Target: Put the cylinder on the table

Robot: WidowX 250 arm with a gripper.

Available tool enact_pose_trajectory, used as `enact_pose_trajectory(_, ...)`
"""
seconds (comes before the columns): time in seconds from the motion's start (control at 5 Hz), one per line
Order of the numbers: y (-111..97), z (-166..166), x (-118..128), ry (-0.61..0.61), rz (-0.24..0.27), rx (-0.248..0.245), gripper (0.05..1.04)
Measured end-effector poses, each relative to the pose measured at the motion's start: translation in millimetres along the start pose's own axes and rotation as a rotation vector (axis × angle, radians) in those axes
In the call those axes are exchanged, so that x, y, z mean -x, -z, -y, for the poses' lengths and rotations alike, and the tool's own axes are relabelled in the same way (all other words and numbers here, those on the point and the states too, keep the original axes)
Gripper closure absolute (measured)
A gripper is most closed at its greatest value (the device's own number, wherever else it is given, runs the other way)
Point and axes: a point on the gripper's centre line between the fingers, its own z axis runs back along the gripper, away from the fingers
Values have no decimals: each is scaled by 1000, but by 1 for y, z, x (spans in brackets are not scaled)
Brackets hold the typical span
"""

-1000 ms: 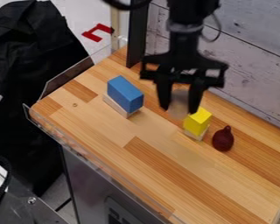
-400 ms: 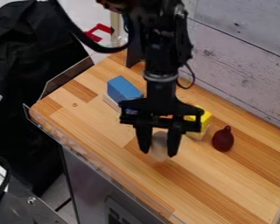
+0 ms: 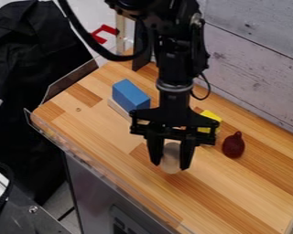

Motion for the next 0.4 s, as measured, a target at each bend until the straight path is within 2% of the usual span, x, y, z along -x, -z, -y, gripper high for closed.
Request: enact_pose_trajectory(0.4, 4, 0, 3, -8, -2, 11, 600)
